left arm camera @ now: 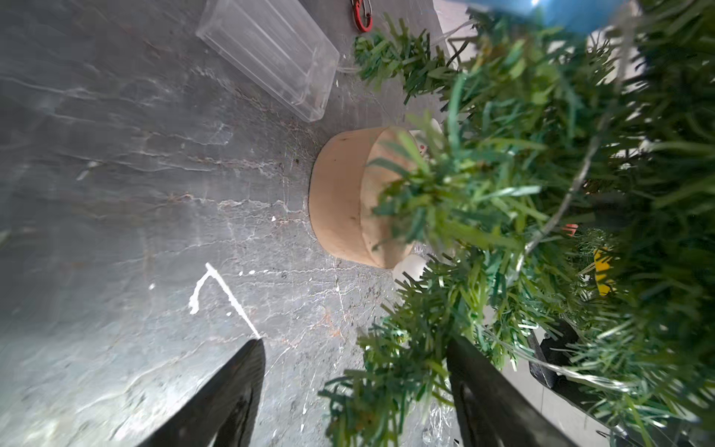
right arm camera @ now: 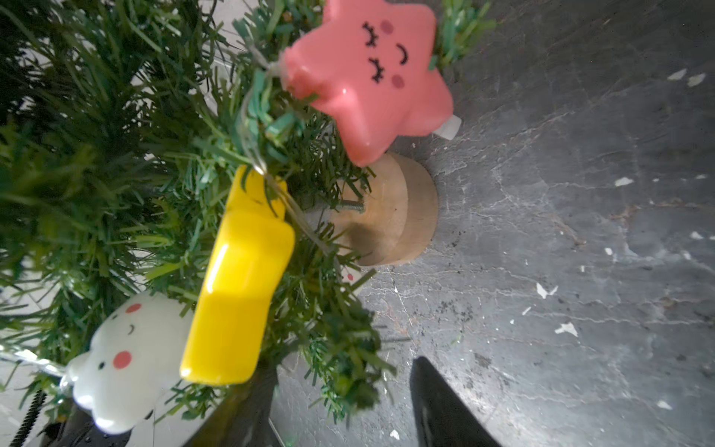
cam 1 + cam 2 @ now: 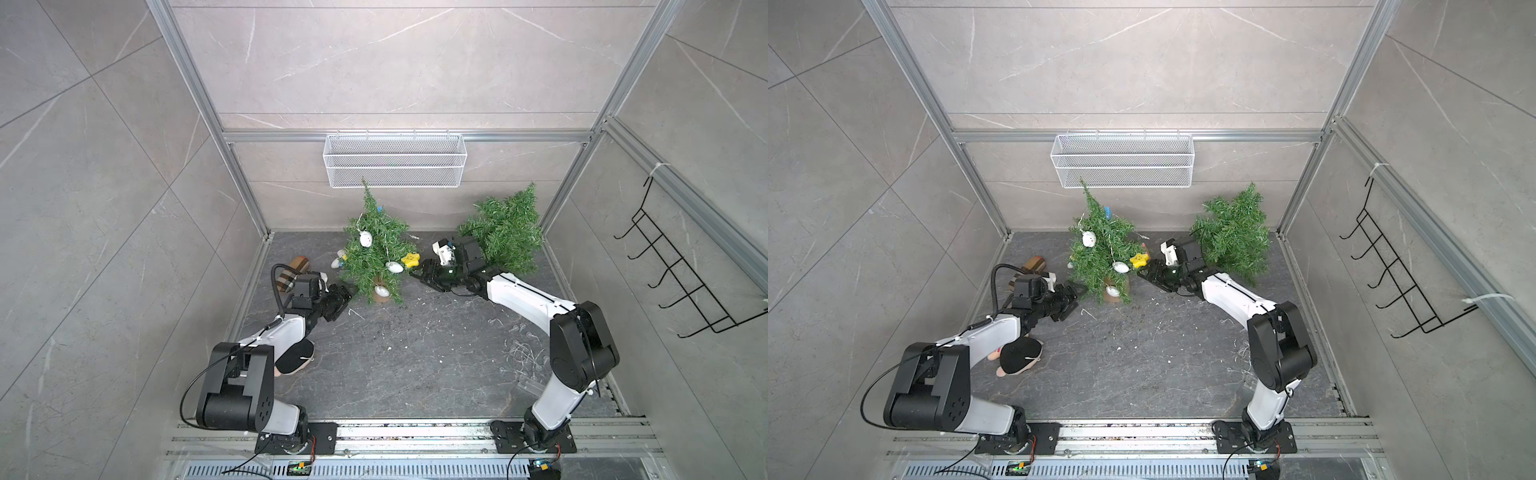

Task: Wrap string light around the christmas tree
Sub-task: Move the christmas tree to the center of the board.

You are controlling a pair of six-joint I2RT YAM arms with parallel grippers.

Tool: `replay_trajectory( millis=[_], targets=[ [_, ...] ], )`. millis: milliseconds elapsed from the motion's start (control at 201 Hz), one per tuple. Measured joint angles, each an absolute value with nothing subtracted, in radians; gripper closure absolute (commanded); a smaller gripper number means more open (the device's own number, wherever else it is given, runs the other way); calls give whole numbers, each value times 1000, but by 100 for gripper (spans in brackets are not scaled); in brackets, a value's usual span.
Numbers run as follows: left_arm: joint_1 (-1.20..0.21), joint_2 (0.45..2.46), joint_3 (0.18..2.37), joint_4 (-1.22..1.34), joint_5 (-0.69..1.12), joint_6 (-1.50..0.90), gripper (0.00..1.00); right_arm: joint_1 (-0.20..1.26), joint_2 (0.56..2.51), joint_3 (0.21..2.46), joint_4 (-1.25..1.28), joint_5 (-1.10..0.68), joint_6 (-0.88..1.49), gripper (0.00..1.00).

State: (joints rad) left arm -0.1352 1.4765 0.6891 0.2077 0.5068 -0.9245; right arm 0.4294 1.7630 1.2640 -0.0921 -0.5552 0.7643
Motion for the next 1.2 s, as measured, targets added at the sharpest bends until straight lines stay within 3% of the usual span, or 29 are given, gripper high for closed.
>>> replay_trajectory(
  millis=[259,473,741,821,1199],
  targets=[
    [-179,1530,686,332,520,-975,40,427,1799,1268,-68,-570,770,64],
    [-189,1536,686,371,533,-1000,68,427,1799,1268,-50,-576,778,78],
    [-190,1515,686,367,533,-1003,96,427,1799,1268,-23,-589,794,91],
    [-186,1492,686,360,533,-1001,100,427,1799,1267,-4,-599,799,93],
    [-128,1410,686,256,534,-970,100,438,1814,1268,38,-624,832,97]
  ],
)
